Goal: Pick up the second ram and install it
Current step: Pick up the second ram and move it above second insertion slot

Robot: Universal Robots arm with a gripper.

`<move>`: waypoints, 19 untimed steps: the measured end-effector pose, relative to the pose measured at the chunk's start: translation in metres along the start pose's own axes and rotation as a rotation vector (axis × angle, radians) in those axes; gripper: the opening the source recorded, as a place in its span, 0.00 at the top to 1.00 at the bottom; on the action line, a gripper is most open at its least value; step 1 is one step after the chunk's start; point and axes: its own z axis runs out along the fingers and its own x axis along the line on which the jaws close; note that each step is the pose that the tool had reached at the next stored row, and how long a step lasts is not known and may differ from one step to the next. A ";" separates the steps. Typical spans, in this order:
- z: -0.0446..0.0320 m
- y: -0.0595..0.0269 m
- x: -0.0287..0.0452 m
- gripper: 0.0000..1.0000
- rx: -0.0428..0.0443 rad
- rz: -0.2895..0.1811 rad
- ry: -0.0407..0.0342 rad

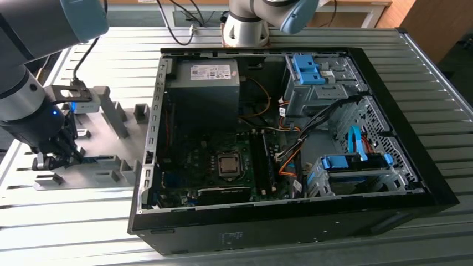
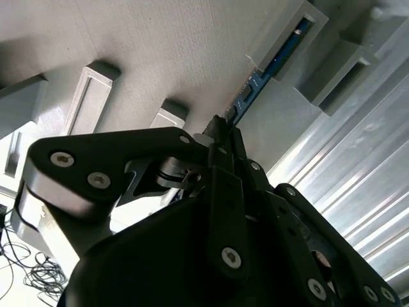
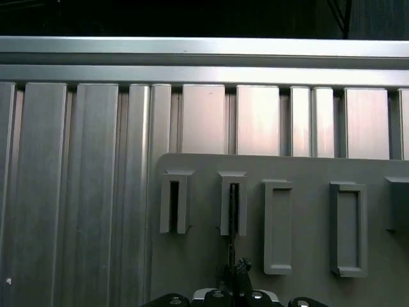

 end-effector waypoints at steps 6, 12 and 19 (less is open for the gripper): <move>0.0000 0.0004 0.0006 0.86 -0.0008 -0.028 0.0006; 0.0001 0.0004 0.0006 0.86 0.0000 0.000 0.0000; 0.0001 0.0004 0.0005 0.86 0.0001 0.002 -0.0001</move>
